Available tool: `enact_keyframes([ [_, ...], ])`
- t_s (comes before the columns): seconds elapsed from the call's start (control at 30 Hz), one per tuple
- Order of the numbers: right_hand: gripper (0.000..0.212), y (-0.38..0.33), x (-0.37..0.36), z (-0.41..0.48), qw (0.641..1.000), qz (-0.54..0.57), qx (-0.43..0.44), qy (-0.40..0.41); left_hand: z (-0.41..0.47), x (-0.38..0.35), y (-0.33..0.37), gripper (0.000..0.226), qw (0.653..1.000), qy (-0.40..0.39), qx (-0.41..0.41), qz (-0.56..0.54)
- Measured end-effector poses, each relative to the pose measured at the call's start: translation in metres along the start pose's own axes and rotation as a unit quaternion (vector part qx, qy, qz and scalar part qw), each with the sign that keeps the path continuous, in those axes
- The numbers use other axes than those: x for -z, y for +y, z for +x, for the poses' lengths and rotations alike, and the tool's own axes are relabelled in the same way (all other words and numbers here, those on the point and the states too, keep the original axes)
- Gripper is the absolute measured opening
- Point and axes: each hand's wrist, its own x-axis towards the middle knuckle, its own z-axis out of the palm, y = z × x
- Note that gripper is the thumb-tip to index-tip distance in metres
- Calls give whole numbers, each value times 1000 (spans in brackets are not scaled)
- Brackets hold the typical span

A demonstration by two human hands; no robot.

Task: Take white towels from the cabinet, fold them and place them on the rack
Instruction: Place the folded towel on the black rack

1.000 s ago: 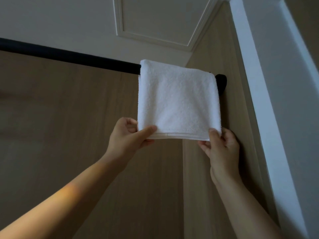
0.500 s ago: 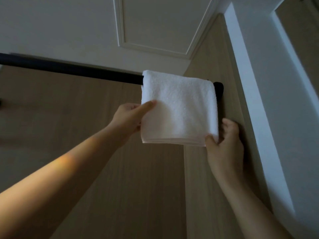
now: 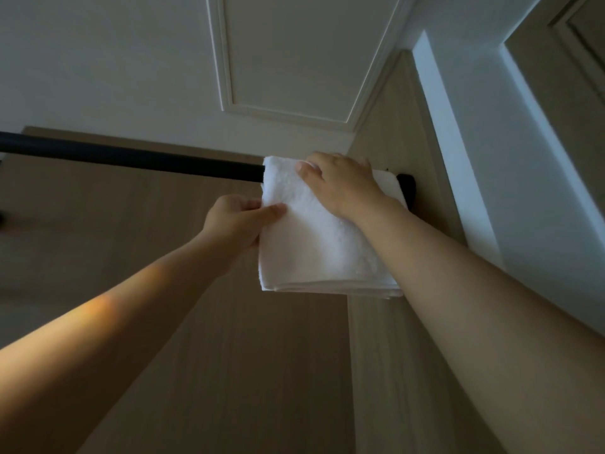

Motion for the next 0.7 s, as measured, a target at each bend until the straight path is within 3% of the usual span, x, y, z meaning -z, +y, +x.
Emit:
enact_keyframes([
  [0.3, 47, 16, -7, -9, 999, -22, 14, 45, -2, -11, 3, 16, 1000, 1, -12, 19],
  [0.7, 46, 22, -1, -14, 1000, -19, 7, 22, -6, -19, 7, 22, 999, 12, -18, 38],
])
